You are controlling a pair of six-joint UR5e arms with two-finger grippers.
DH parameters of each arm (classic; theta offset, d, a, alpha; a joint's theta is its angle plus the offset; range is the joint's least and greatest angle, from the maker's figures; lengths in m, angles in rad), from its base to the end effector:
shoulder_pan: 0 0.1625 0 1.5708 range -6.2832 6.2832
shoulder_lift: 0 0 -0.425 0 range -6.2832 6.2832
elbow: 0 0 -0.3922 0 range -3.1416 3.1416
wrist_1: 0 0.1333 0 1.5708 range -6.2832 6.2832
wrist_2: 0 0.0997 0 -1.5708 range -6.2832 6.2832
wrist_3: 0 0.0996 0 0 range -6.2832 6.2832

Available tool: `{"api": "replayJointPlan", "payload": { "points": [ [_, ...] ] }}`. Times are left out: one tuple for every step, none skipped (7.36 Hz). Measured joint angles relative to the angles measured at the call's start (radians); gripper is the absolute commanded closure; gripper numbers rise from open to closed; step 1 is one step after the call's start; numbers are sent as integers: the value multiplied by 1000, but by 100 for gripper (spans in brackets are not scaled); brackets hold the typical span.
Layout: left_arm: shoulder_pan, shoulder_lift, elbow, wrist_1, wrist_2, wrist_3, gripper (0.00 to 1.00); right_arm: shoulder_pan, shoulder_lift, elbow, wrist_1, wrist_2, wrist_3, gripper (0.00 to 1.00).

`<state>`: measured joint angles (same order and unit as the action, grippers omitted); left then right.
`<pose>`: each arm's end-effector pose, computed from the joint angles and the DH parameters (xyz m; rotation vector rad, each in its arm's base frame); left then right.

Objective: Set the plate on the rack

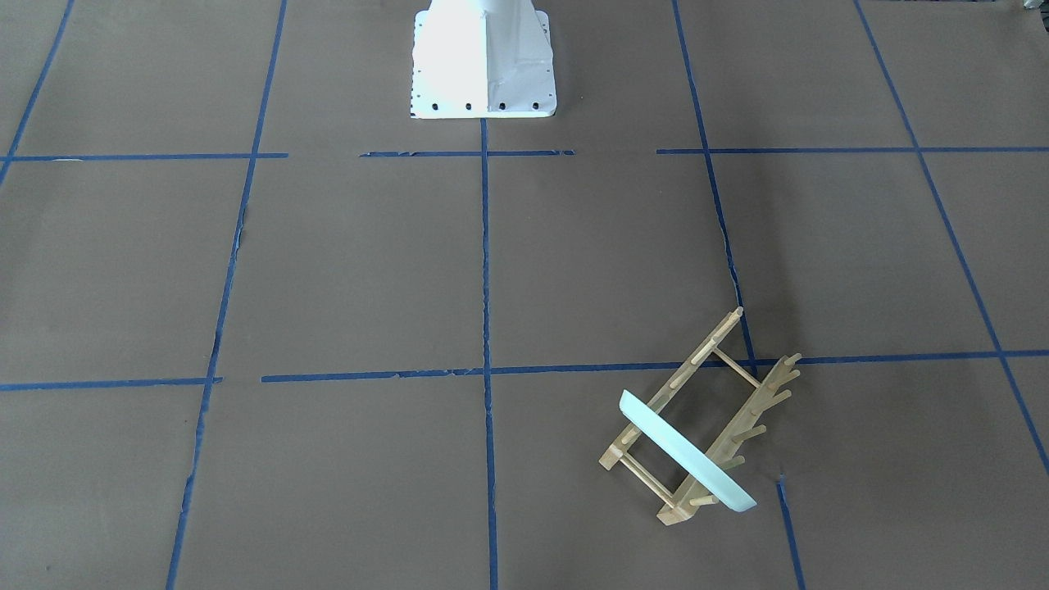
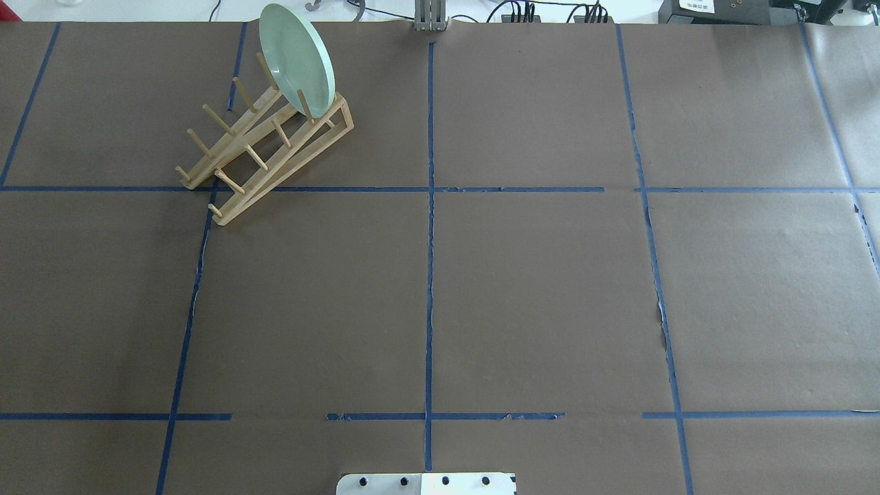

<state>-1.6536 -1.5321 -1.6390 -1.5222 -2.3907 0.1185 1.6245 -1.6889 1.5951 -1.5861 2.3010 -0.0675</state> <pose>-0.0995 -0.4673 0.6455 0.0645 0.8176 0.0259 0.0899 -0.4272 0.7059 -0.0598 -0.7344 0.0267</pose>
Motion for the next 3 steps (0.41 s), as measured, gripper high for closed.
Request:
{"api": "replayJointPlan", "payload": {
  "points": [
    [0,-3,0,3,1,1,0,0,0,0,0,0,0,0],
    [1,-6,-4,4,1,3,0,0,0,0,0,0,0,0],
    [1,-8,-4,4,2,4,0,0,-1,0,0,0,0,0]
  ]
}}
